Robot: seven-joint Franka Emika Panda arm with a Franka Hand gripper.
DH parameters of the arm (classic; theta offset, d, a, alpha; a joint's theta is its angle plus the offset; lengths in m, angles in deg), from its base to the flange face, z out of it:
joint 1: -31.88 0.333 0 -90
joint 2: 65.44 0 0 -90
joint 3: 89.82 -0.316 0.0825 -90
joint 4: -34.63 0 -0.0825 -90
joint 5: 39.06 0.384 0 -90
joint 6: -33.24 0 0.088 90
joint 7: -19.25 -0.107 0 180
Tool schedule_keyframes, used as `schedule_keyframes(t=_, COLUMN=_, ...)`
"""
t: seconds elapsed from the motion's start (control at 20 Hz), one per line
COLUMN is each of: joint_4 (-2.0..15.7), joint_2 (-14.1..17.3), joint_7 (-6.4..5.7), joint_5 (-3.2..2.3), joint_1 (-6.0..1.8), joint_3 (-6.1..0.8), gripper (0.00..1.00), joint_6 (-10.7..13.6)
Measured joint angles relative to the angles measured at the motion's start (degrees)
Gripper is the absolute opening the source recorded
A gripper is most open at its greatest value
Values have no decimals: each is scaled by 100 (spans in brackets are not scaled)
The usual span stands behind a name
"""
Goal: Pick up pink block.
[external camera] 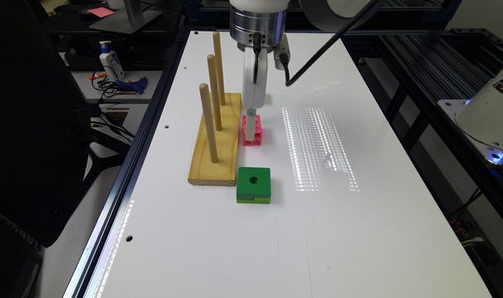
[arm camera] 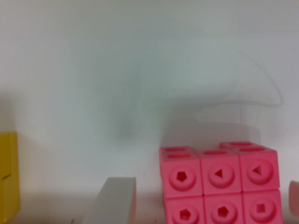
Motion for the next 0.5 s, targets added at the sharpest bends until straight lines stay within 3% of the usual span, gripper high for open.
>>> schedule_keyframes(t=0.25, joint_4=4, joint_2=27, joint_7=0, joint_5=0, joint_1=2, joint_3=-6, gripper=100, joint_6=-9)
schedule_keyframes(t=0.5, joint_4=90, joint_2=64, joint_7=-7, joint_5=0, joint_1=15, joint_3=-75, gripper=100, joint_6=-9)
